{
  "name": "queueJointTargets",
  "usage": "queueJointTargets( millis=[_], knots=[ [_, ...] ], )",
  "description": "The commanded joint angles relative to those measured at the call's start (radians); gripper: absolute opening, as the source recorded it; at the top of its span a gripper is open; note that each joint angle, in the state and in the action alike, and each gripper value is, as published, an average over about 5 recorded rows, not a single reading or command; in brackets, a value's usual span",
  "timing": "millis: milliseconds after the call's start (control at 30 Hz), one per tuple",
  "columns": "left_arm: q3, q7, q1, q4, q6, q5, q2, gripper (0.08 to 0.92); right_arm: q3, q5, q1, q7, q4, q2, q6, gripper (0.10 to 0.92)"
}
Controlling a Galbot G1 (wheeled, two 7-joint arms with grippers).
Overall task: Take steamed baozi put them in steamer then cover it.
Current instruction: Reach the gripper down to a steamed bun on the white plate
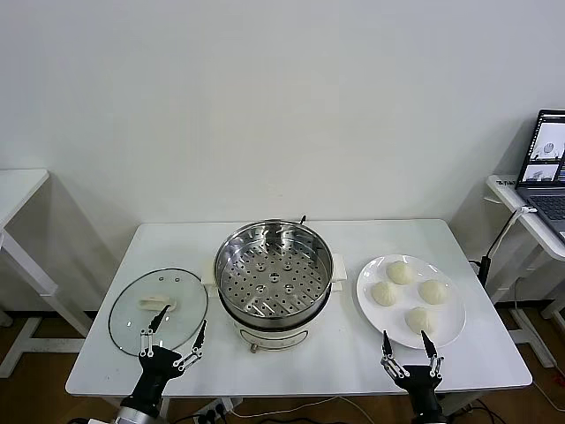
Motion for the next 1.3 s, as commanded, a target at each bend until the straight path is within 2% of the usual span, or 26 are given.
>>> queueJointTargets(
  millis=[33, 333, 500, 667, 833, 1033, 1133, 1300],
  knots=[
    [0.001, -0.003, 0.000, -0.002, -0.007, -0.002, 0.000, 0.823, 0.011, 0.003, 0.013, 0.005, 0.003, 0.003, -0.018, 0.823],
    [0.007, -0.002, 0.001, -0.016, -0.012, -0.002, 0.000, 0.823, 0.077, 0.196, 0.328, 0.068, -0.063, -0.121, -0.245, 0.823],
    [0.006, -0.002, 0.001, -0.026, -0.014, -0.002, 0.005, 0.823, 0.001, 0.308, 0.563, 0.025, -0.205, -0.230, -0.297, 0.823],
    [0.003, 0.010, 0.007, -0.030, -0.016, -0.001, 0.010, 0.823, -0.179, 0.416, 0.852, -0.040, -0.420, -0.315, -0.292, 0.823],
    [0.001, 0.018, 0.013, -0.034, -0.026, 0.001, 0.013, 0.823, -0.349, 0.480, 1.084, -0.241, -0.655, -0.374, -0.261, 0.823],
    [0.006, 0.018, 0.012, -0.036, -0.032, 0.002, 0.012, 0.823, -0.568, 0.444, 1.279, -0.512, -0.829, -0.437, -0.330, 0.823],
    [0.010, 0.018, 0.012, -0.037, -0.031, 0.003, 0.010, 0.823, -0.663, 0.369, 1.372, -0.724, -0.886, -0.468, -0.363, 0.823],
    [0.014, 0.017, 0.014, -0.038, -0.030, 0.008, 0.002, 0.823, -0.846, 0.109, 1.571, -1.165, -1.017, -0.494, -0.308, 0.823]
  ],
)
